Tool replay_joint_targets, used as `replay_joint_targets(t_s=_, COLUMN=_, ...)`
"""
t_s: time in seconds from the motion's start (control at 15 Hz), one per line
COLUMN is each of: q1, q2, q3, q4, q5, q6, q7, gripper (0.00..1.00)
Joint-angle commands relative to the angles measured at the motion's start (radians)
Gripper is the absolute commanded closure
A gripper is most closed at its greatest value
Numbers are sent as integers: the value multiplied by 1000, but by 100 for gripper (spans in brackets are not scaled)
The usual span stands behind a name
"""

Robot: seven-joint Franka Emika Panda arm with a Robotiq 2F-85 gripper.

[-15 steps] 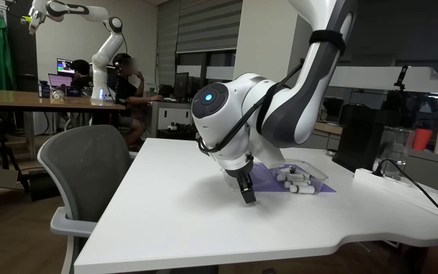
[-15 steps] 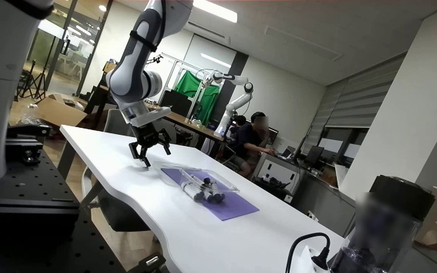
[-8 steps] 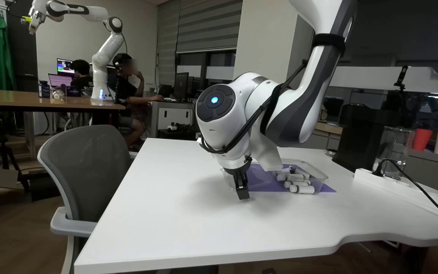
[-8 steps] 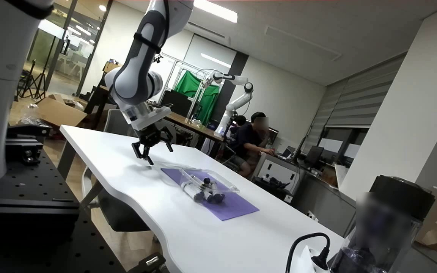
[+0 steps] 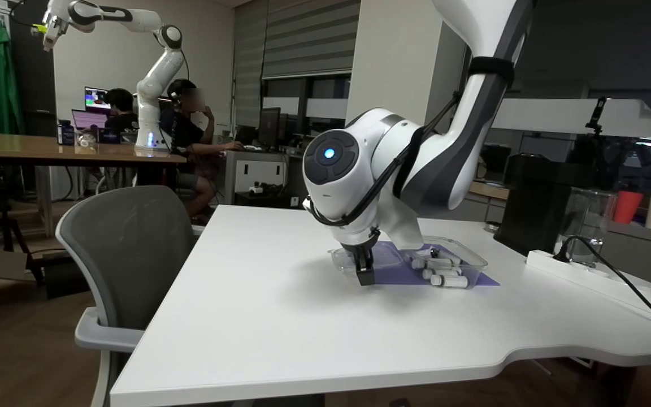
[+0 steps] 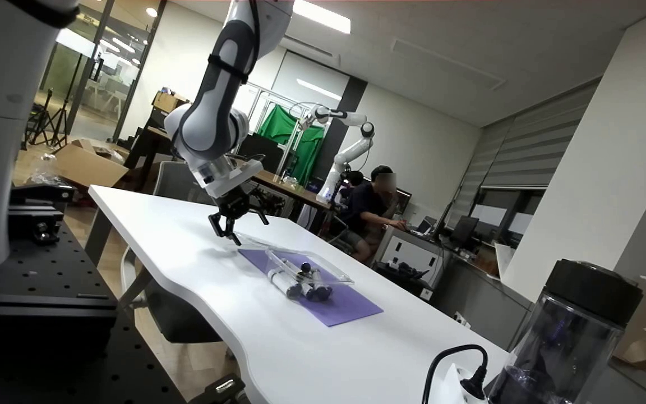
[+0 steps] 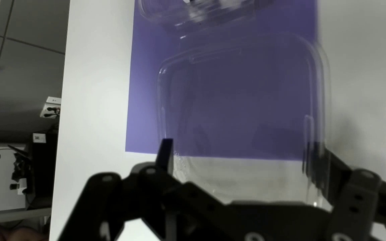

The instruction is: Close the lid of the clear box

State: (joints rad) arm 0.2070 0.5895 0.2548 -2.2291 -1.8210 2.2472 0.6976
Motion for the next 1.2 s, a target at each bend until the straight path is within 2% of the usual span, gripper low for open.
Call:
replay_joint_targets(t_s=0.0, q1=-13, q2=11, q3=-3, q4=24, q5=-48, q6=-23, q7=99, gripper=0)
replay_joint_targets(t_s=0.27, q1=-14, q2=-12, q3=3, q4=24, q5=-102, q6=-63, q7=258, gripper=0)
replay_joint_targets(t_s=0.67, q1=-5, q2=-48, q3=-1, q4=26, q5=-150, q6=-187, q7=412, gripper=0)
replay_joint_targets(t_s=1.13, q1=2, q2=-129, q3=-3, q4=17, q5=-117, q6=-341, q7=416, gripper=0)
